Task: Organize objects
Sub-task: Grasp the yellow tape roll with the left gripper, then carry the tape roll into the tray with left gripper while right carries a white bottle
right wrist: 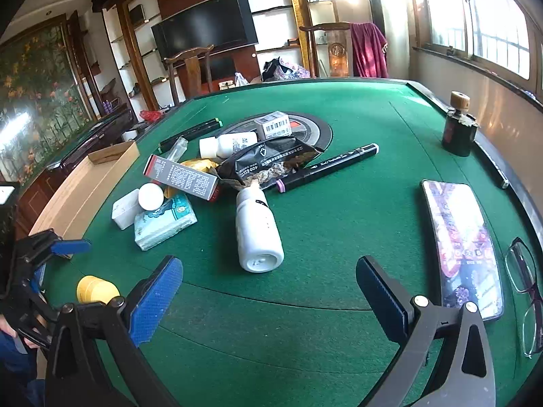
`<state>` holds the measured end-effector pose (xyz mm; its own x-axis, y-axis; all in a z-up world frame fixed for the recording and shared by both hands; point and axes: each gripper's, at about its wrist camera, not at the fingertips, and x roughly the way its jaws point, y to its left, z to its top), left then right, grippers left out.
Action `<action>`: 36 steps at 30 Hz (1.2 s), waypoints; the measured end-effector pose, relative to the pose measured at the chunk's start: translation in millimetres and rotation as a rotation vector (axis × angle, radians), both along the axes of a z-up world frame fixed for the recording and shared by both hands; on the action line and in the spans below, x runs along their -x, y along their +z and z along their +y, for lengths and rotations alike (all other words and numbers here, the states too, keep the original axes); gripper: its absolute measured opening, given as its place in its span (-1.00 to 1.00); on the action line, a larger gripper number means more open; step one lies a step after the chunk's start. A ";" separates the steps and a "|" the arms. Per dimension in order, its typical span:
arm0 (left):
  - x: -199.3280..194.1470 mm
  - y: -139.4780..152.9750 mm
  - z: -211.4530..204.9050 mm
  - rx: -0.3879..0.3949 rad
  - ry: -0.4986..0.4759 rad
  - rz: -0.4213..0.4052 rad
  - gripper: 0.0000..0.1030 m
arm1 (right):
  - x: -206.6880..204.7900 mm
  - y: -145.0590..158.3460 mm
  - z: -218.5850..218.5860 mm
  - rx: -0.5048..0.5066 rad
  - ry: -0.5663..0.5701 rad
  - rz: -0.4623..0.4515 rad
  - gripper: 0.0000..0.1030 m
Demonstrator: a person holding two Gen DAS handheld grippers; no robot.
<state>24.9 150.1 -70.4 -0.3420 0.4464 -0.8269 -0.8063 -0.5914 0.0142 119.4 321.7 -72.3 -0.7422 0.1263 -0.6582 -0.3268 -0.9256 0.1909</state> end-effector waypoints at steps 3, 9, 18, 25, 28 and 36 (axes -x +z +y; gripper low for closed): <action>-8.0 -1.8 2.7 0.018 -0.037 -0.004 0.61 | 3.0 -3.6 6.6 0.010 -0.001 0.007 0.98; -15.6 -3.8 0.5 0.010 -0.040 -0.050 0.19 | -3.7 -4.1 7.0 0.020 0.009 0.017 0.98; -9.1 -2.3 -8.1 -0.011 0.136 -0.053 -0.08 | -4.8 2.6 4.5 0.023 0.037 0.031 0.97; 6.1 0.3 -30.0 -0.043 0.207 -0.062 -0.08 | 25.2 9.6 -16.2 -0.119 0.099 -0.099 0.64; 5.2 -2.8 -30.4 -0.018 0.220 -0.048 -0.08 | 39.9 3.9 -15.1 -0.125 0.093 -0.147 0.53; 2.5 -4.2 -27.8 -0.016 0.231 -0.013 -0.08 | 54.0 -22.2 -5.0 -0.010 0.057 -0.290 -0.24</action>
